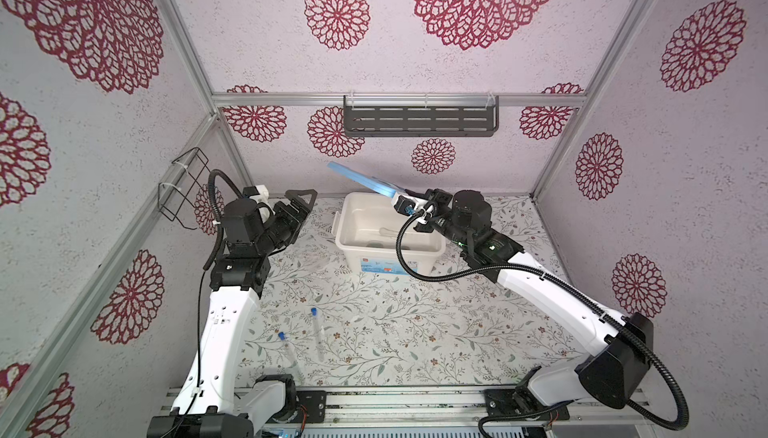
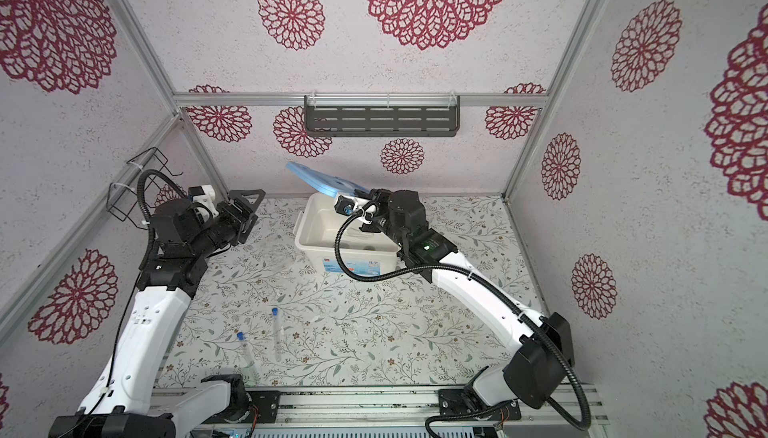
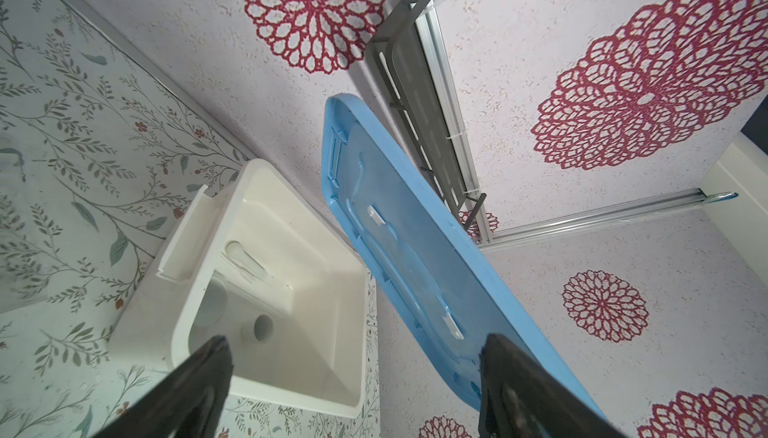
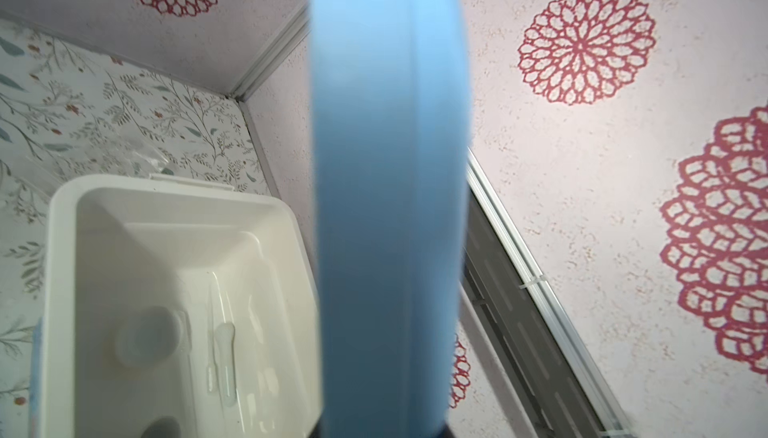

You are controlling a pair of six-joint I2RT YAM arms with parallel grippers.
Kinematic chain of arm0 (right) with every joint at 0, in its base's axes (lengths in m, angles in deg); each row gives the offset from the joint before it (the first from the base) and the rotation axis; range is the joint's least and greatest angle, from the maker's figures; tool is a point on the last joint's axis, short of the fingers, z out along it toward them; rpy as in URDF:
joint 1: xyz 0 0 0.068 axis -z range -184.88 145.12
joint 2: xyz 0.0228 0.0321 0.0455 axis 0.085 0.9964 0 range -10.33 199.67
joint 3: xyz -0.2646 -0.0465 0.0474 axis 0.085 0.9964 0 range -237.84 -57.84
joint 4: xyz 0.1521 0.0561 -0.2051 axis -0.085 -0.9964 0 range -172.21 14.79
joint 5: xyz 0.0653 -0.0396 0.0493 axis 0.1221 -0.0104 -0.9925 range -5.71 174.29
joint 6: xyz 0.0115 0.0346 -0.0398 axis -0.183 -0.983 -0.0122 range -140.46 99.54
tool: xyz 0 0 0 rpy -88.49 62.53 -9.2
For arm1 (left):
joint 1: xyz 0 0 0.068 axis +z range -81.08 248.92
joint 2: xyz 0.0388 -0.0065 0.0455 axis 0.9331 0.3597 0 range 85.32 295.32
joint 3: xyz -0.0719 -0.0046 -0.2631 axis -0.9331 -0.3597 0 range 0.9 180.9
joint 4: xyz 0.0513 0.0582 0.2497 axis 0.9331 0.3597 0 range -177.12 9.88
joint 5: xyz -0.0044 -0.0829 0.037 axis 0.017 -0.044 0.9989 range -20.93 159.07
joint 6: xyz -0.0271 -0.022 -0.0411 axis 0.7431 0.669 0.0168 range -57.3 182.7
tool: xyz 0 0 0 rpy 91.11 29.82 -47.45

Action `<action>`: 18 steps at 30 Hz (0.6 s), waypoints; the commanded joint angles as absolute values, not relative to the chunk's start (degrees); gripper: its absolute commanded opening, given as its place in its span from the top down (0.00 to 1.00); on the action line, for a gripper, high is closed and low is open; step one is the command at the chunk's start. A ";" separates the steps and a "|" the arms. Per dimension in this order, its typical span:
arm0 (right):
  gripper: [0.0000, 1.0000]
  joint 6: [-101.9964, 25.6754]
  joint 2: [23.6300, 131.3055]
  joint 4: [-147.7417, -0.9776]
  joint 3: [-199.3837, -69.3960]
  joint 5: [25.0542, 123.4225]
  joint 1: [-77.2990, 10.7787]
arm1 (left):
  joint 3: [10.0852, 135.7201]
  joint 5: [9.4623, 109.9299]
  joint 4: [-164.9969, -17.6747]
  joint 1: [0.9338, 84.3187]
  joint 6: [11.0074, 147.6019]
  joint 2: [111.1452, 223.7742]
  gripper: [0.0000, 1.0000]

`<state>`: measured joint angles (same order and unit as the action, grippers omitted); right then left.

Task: Organize the chemistry lab equipment
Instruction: 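Lower the blue lid onto the bin with the right gripper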

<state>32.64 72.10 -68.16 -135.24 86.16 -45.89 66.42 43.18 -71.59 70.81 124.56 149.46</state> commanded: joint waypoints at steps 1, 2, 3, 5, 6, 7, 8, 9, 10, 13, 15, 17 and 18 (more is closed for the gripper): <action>0.95 41.32 69.95 -61.82 -135.60 87.98 -46.98 | 66.29 43.14 -70.17 71.38 122.29 149.92 0.02; 0.94 42.55 70.23 -61.97 -135.33 88.00 -46.98 | 66.29 43.45 -69.76 71.38 121.96 149.92 0.02; 0.93 44.18 70.73 -62.49 -135.00 88.06 -46.98 | 66.22 43.95 -69.36 71.38 121.53 149.99 0.02; 0.93 47.02 71.61 -63.02 -134.18 88.71 -47.39 | 66.05 44.50 -68.82 71.46 120.86 150.16 0.02; 0.93 48.19 72.03 -62.91 -133.59 89.27 -47.65 | 65.95 44.71 -68.62 71.46 120.45 150.26 0.02; 0.92 49.24 72.34 -62.76 -132.77 89.58 -48.02 | 65.85 45.04 -68.23 71.48 119.92 150.42 0.02; 0.92 50.18 72.61 -62.21 -132.03 89.90 -48.40 | 65.76 45.47 -67.87 71.46 119.47 150.52 0.02; 0.92 51.07 72.80 -61.70 -131.02 90.08 -48.87 | 65.63 45.84 -67.40 71.46 118.99 150.75 0.02; 0.92 51.51 72.94 -60.72 -129.67 90.31 -49.37 | 65.38 46.10 -67.21 71.46 118.55 150.89 0.02; 0.90 53.11 73.32 -59.45 -125.51 91.13 -51.01 | 64.43 46.47 -67.07 71.55 118.14 151.64 0.02; 0.87 54.55 73.43 -58.21 -122.49 92.23 -51.97 | 64.05 47.33 -66.14 71.53 118.33 152.23 0.02; 0.82 56.74 73.71 -57.11 -119.93 94.18 -52.93 | 63.78 47.45 -65.41 71.60 118.11 152.76 0.02; 0.79 57.95 73.85 -56.41 -118.66 95.96 -53.57 | 63.42 47.13 -65.59 71.55 118.05 152.99 0.02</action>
